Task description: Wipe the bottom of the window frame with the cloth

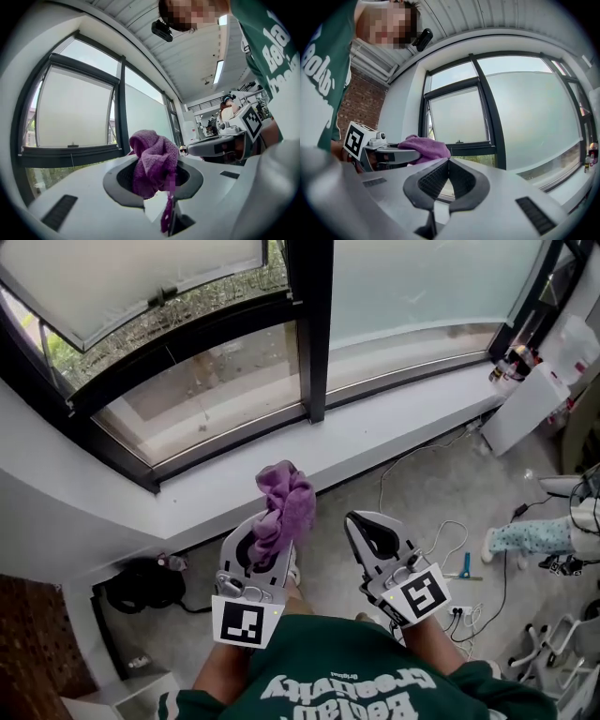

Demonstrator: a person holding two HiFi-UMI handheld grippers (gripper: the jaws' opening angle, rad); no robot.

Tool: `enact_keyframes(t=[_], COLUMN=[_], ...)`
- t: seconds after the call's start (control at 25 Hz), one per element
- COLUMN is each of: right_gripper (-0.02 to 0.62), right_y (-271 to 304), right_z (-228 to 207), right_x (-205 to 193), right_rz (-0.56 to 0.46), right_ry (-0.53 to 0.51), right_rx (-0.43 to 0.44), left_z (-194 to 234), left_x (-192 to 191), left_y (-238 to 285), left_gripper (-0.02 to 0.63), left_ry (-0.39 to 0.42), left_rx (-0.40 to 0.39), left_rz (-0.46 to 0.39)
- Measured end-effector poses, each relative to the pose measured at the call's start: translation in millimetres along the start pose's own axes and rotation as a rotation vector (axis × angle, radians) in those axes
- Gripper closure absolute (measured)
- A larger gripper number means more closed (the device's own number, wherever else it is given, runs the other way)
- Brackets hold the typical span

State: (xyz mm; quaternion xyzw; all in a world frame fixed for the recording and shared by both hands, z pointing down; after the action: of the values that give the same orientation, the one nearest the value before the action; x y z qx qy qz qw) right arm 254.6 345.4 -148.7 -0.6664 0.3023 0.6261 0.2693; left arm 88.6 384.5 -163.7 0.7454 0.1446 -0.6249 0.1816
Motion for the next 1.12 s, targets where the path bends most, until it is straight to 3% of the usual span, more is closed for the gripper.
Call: enact_keyframes(t=[0.16,0.32,0.52,0.64,0.8,0.92,1.12], right_gripper=[0.581,0.581,0.581,0.581,0.581,0.581,0.581], right_y=[74,151,218,239,243,255,273], right_z=[-18,-42,-74,-93,-125,-150,-188], right_x=[3,6,-7,-19,-30,-47,-91], right_rz=[0.007,0.005,-0.013,-0.014,-0.012,-0.004,0.066], right_ry=[0.001,0.005,0.003,0.004,0.062,0.091,0.086], right_rx=[-0.026,-0.063,-0.113,-0.158,-0.178,-0.15,-0.111], left_z=[70,138,185,199,194,189,178], left_x=[-1,-6,-39,-64,-77,-90,-135], left_y=[41,92,145,175,209,237,289], left_gripper=[0.495,0.495,0.495,0.495,0.495,0.497,0.497], left_ry=[-0.007,-0.002,0.005,0.037,-0.011,-0.09,-0.141], left_rx=[0.022,-0.024,-0.104,-0.147,-0.153,-0.113,-0.062], left_rz=[-0.025,-0.022,-0.007,0.016,0.061,0.096,0.135])
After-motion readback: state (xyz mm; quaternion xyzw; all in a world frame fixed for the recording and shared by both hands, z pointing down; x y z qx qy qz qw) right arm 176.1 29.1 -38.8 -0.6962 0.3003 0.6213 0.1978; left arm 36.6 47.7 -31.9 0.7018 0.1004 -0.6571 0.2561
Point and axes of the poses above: the fingertips, and each gripper's own axes: y forward along the fingers, z to its left, x out of its top, the point moved 6 cm from there along -y, backward along the fingers, and after that the axes turned 6 degrees about -x, right-handed, at the moved point
